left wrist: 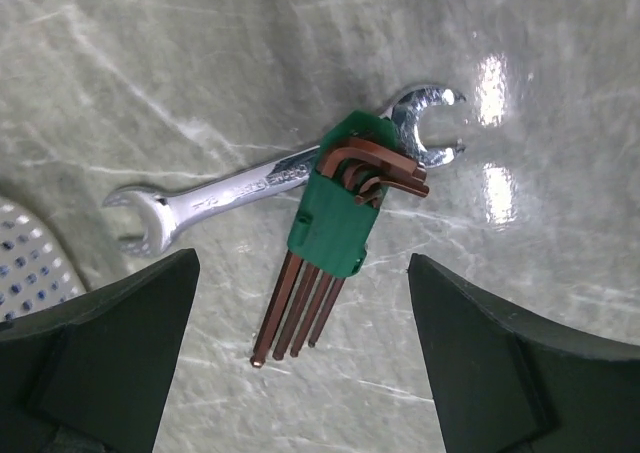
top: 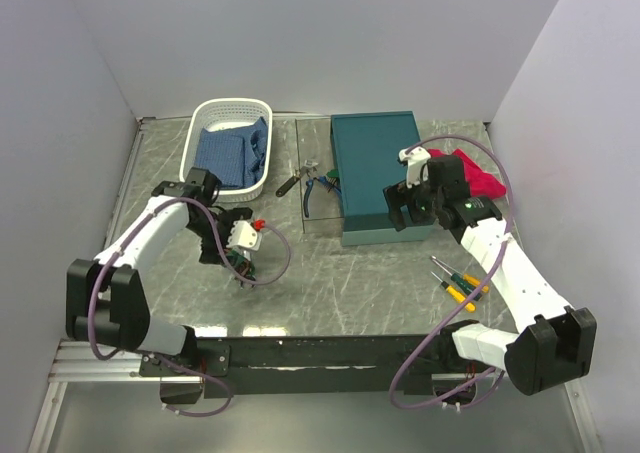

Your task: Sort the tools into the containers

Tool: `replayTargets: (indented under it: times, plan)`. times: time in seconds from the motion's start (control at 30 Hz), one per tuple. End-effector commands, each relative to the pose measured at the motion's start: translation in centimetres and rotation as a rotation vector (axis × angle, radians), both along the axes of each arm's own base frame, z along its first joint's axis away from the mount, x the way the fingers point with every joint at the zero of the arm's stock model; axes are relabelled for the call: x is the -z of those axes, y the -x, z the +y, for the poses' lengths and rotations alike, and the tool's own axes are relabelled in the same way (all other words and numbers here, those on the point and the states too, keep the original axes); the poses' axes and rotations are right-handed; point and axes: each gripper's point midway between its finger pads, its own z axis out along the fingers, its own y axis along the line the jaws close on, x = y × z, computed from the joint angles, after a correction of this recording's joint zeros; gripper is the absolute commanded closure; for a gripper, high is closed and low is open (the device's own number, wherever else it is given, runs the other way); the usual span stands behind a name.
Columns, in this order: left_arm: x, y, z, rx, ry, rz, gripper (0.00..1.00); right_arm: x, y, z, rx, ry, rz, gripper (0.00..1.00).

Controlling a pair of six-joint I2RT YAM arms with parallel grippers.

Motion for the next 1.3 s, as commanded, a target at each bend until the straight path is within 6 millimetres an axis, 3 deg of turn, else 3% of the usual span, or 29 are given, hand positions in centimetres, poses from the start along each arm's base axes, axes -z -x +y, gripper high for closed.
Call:
replayTargets:
  times: [0.0, 0.3, 0.5, 0.63, 0.67, 0.77, 0.8, 0.87, 0.9, 1.07, 1.27]
  plan:
    - [1.9, -0.3, 0.4, 0.102, -0.035, -0.014, 0.08, -1.8, -0.8, 0.3, -0.009, -0.004, -0.047, 0.02]
    - [5.5, -1.2, 0.5, 0.123, -0.070, 0.024, 0.08, -1.6, -1.3, 0.6, -0.012, -0.005, -0.029, 0.01]
    - [8.6, -0.3, 1.3, 0.133, -0.117, 0.048, 0.09, -1.4, -1.8, 0.6, -0.010, 0.005, -0.019, 0.01]
    - [10.1, -1.8, 1.5, 0.098, -0.131, -0.011, 0.15, -1.2, -1.8, 0.6, -0.009, 0.005, -0.014, 0.01]
    - [10.3, -1.9, 1.4, 0.088, -0.131, -0.013, 0.19, -1.1, -1.8, 0.6, -0.009, 0.006, -0.010, 0.02]
    - [11.0, -1.3, 1.7, 0.082, -0.150, 0.025, 0.47, -1.0, -1.8, 0.6, -0.009, 0.007, -0.005, 0.02]
    - [11.1, -1.0, 2.0, 0.088, -0.161, 0.031, 0.74, -1.0, -1.9, 0.6, -0.009, 0.010, -0.004, 0.01]
    - [10.7, -0.7, 2.1, 0.074, -0.161, 0.031, 0.96, -1.0, -2.0, 0.6, -0.009, 0.009, -0.009, 0.01]
    - [10.6, -0.3, 2.2, 0.066, -0.156, 0.040, 0.99, -1.2, -2.1, 0.7, -0.011, 0.005, -0.013, 0.01]
    - [6.2, -0.2, 2.0, -0.018, -0.089, 0.044, 0.99, -1.5, -2.3, 0.6, -0.010, 0.011, -0.020, 0.01]
    - [-3.6, -2.4, -1.9, -0.123, 0.168, 0.008, 0.99, -1.4, -2.6, 0.6, -0.013, 0.021, -0.028, 0.01]
